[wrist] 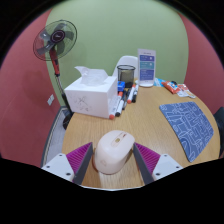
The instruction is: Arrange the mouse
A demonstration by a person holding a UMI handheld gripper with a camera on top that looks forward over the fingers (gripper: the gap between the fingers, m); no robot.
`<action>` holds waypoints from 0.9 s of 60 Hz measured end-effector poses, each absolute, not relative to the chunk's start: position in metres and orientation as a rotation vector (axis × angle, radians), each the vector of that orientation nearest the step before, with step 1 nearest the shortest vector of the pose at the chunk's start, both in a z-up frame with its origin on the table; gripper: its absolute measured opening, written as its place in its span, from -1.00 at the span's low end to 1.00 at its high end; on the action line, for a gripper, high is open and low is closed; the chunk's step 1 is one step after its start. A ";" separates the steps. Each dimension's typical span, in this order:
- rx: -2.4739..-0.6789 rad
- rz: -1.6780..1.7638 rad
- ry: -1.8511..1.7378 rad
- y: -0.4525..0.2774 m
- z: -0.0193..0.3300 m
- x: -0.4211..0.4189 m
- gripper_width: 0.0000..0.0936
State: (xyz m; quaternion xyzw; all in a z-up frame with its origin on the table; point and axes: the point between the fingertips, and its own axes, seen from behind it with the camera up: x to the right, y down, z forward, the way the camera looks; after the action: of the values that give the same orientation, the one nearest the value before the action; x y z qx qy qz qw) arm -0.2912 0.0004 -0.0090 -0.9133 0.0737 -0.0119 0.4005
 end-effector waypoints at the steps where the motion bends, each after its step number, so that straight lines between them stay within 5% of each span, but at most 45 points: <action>1: -2.309 -0.033 0.187 0.004 -0.009 -0.291 0.76; 10: -2.308 -0.057 0.196 0.028 -0.011 -0.291 0.53; 14: -2.300 -0.103 0.165 0.034 -0.011 -0.289 0.14; 33: -2.254 -0.060 0.010 0.031 0.014 -0.291 -0.16; 38: -2.193 0.013 -0.013 0.032 0.057 -0.292 -0.16; 50: -1.926 0.171 -0.034 0.054 0.221 -0.248 -0.16; 54: -1.883 0.187 0.003 0.059 0.248 -0.206 -0.16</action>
State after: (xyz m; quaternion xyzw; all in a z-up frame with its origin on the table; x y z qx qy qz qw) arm -0.2056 0.0591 0.2482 -0.8070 0.0011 0.0802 0.5850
